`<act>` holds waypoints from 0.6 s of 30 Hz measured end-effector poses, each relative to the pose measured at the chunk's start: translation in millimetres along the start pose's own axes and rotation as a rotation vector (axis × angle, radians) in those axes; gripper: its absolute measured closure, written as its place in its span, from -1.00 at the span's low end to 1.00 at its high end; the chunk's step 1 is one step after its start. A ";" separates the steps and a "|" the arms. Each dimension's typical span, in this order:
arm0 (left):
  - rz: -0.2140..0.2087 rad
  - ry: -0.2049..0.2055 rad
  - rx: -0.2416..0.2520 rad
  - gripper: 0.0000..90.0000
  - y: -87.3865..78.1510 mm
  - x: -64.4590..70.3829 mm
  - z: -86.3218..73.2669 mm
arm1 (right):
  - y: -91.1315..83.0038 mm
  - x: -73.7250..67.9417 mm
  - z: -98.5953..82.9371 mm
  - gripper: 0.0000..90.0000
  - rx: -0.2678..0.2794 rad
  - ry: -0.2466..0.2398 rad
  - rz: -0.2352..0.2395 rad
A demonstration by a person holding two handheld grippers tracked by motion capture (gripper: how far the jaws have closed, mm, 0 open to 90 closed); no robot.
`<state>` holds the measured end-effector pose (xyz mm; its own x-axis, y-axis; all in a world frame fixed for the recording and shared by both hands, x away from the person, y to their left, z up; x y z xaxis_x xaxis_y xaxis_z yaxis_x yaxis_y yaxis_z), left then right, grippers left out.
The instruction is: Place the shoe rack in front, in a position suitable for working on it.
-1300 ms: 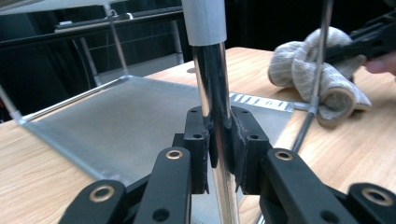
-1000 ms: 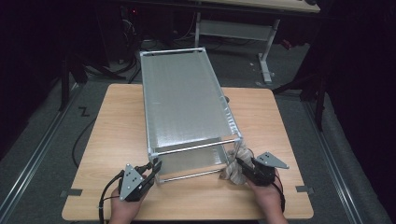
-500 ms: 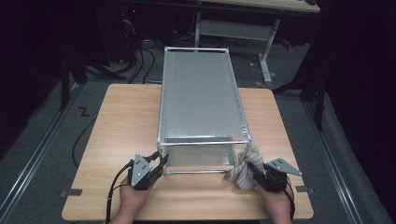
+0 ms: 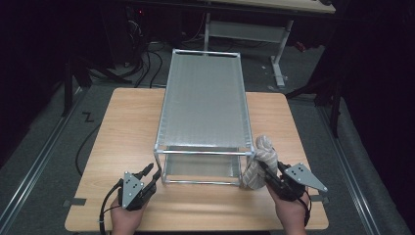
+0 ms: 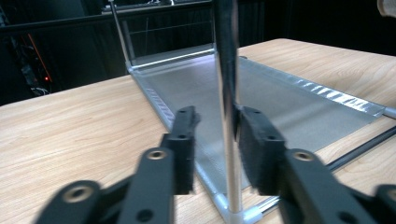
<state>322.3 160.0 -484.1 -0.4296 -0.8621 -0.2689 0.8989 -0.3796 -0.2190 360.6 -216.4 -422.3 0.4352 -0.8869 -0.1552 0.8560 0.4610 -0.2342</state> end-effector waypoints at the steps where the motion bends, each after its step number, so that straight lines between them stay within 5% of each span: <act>1: 0.000 0.001 0.000 0.60 -0.5 -0.3 -0.1 | 0.2 -2.8 0.6 0.47 -0.001 -0.014 0.003; 4: -0.004 -0.001 -0.006 0.73 -0.7 -1.4 -0.2 | 5.6 -7.4 -6.0 0.47 -0.024 -0.020 0.023; 18: 0.009 -0.051 -0.006 0.76 12.8 -15.9 -0.3 | 30.0 -9.0 -54.7 0.47 -0.238 -0.029 0.040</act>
<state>340.6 169.0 -482.9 -0.4164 -0.8814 -0.2228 0.9021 -0.3700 -0.2221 367.0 -192.9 -480.5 0.4788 -0.8664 -0.1418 0.7491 0.4874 -0.4486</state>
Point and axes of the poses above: each handheld gripper's, and its own axes: y roughly forward along the jaws, z roughly out of its top, x roughly to its right, the point moved 6 cm from there along y, roughly forward along the jaws, and after that the axes turned 10 degrees about y, right-handed, at the moved point
